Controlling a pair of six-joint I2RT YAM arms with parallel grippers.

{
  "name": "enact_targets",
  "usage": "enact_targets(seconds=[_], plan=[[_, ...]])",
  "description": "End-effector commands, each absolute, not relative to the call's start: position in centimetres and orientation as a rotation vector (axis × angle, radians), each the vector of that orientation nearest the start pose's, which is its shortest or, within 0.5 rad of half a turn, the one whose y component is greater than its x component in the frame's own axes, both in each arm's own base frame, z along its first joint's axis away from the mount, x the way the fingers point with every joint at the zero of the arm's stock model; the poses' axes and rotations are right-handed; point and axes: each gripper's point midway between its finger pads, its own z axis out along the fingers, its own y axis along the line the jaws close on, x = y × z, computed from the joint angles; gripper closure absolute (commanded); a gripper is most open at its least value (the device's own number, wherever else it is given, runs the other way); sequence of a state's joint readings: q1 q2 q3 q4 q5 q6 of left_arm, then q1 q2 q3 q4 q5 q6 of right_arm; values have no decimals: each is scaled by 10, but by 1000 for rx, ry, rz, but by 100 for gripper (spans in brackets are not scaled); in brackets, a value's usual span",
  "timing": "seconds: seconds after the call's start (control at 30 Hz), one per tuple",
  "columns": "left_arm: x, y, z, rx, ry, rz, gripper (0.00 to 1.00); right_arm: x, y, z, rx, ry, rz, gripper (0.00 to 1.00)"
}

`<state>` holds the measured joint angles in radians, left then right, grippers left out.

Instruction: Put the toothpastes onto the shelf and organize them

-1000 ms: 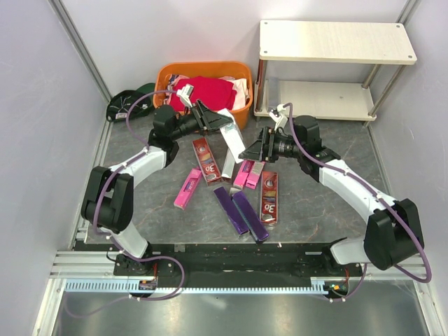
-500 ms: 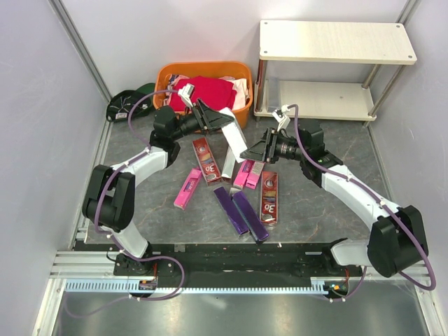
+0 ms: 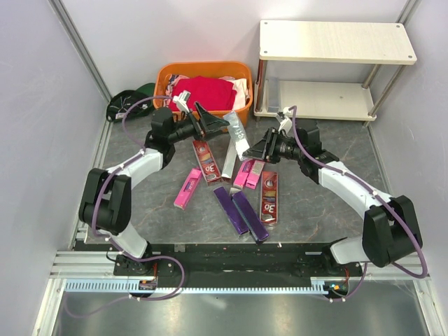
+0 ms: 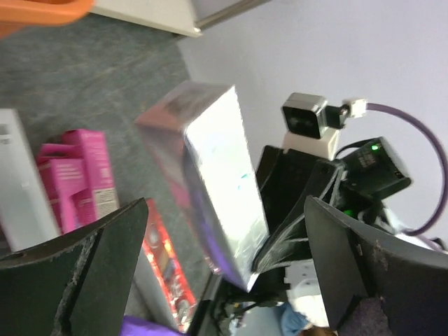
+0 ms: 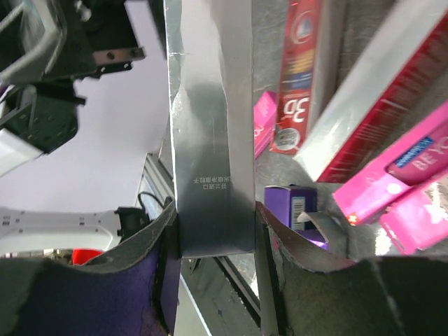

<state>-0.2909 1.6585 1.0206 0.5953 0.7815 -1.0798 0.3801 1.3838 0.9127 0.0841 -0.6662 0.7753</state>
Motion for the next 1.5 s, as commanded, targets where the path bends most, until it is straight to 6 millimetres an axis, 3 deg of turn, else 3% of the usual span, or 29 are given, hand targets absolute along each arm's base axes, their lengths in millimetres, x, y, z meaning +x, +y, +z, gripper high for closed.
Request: enact_targets(seconds=[0.0,0.17,0.37,0.57,0.73,0.83,0.9,1.07,1.33,1.47], plan=[[386,-256,252,31,1920,-1403,0,336,251,243,-13,2033,1337,87],[395,-233,243,58,1992,-1094,0,349,225,236,82,2037,1287,87],[400,-216,229,41,2053,-924,0,364,186,225,180,2042,1212,88],[399,-219,230,83,2055,-908,0,396,152,236,203,1991,1137,88],[397,-221,234,109,2052,-921,0,437,132,238,240,1956,1086,88],[397,-222,236,119,2048,-926,0,460,127,236,270,1930,1089,87],[397,-224,237,130,2048,-930,0,481,105,232,330,1898,1071,88],[397,-224,233,133,2058,-936,0,520,86,218,384,1869,1077,87],[395,-227,228,151,2073,-956,0,577,78,207,381,1878,1073,87],[394,-228,226,156,2076,-959,0,600,76,186,416,1889,1075,86]])
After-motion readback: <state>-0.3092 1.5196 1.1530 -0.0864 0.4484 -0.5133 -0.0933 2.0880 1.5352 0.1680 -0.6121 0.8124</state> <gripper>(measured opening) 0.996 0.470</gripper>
